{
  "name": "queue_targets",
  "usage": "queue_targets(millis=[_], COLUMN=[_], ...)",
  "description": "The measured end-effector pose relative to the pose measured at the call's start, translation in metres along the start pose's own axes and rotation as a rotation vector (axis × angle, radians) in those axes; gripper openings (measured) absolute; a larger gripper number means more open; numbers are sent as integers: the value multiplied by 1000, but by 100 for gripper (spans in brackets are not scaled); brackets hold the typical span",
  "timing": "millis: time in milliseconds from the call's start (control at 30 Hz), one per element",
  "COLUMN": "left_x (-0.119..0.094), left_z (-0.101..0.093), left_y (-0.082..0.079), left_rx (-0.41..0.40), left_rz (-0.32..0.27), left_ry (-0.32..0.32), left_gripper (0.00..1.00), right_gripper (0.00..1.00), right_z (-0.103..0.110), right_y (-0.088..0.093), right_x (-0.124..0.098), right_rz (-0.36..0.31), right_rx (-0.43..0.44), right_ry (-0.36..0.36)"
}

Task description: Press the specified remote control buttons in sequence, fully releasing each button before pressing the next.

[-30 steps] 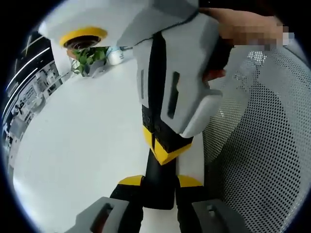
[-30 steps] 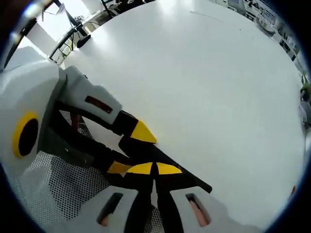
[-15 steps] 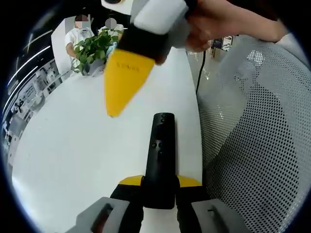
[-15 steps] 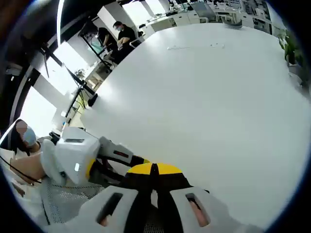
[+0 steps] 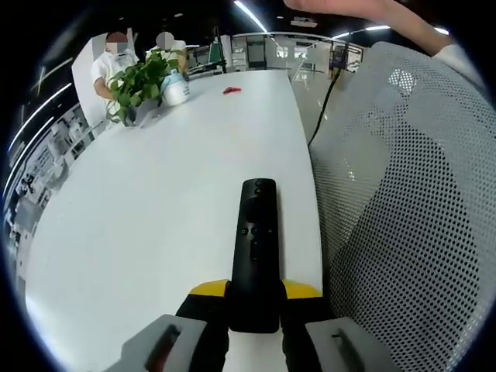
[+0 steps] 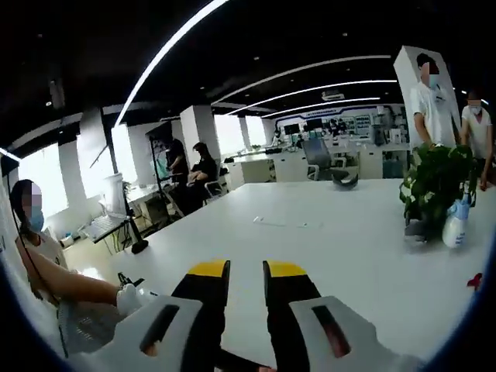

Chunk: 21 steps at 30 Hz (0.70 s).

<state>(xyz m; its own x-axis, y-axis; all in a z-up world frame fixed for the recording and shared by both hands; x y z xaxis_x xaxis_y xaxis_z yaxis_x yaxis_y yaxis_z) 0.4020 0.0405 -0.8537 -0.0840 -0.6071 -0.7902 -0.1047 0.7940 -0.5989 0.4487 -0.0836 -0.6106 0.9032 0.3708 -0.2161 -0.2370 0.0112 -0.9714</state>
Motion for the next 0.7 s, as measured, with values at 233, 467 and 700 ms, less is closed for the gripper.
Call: queue_targets(millis=[233,467,700], left_x=[0,-2,-2], left_z=[0,-1,-1], left_y=[0,0,0], left_rx=[9,2,-14], left_rz=[4,-2,-9], left_ry=[0,-1,3], left_gripper=[24,24,24], right_gripper=[61,75,83], right_z=[-38,-56,-60], right_y=[-19,6,18], right_x=[-23,-38,-46], right_rz=[-144,-94,-106], right_rx=[-97,-167,-70], right_ry=[184,291,320])
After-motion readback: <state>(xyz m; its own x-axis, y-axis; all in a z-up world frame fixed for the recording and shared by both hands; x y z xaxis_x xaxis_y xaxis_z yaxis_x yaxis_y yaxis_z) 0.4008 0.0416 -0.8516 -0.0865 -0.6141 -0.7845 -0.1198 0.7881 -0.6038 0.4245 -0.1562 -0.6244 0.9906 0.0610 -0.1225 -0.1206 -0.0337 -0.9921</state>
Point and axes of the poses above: the point that each gripper's makers call its tool centre point, and the gripper's own axes: x roughly forward along the fingers, z roughly to its left, y roughly out of its underside, the point moved 3 cm from there along -x, roughly backward along the fingers, and after that the axes turned 14 degrees about y, right-handed, at the moved point
